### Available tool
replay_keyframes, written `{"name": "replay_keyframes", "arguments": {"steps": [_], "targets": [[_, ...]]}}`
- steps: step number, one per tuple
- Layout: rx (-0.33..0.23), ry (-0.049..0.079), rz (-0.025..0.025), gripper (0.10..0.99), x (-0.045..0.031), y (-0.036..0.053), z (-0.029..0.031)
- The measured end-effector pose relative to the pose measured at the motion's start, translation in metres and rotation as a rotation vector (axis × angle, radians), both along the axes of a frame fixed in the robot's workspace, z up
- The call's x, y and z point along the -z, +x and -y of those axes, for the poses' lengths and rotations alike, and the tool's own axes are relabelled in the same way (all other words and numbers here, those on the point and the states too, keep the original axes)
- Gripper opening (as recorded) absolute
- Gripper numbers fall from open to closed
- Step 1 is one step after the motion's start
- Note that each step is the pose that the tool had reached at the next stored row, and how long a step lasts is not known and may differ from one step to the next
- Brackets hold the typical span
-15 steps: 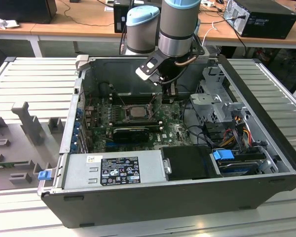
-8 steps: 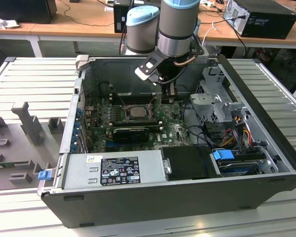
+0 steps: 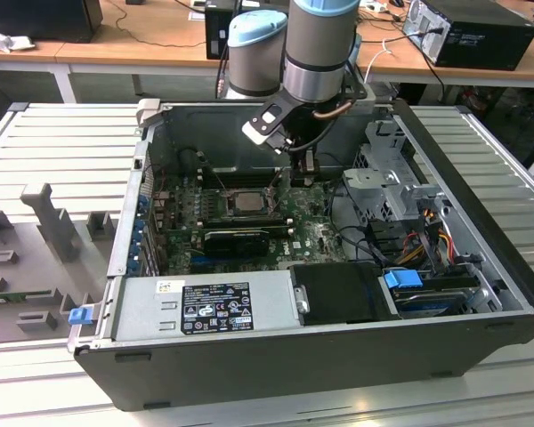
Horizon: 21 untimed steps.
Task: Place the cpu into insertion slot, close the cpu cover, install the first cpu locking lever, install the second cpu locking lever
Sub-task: 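Close the cpu cover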
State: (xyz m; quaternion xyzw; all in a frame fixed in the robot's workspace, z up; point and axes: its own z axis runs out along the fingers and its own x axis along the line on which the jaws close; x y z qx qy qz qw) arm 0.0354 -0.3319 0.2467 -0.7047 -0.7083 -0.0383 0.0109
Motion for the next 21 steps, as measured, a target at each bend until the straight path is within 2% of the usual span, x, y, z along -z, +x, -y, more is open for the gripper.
{"name": "replay_keyframes", "arguments": {"steps": [19, 21], "targets": [[0.0, 0.0, 0.0, 0.106, 0.0, -0.0048, 0.0], [0.0, 0.0, 0.0, 0.106, 0.0, -0.0074, 0.0]]}}
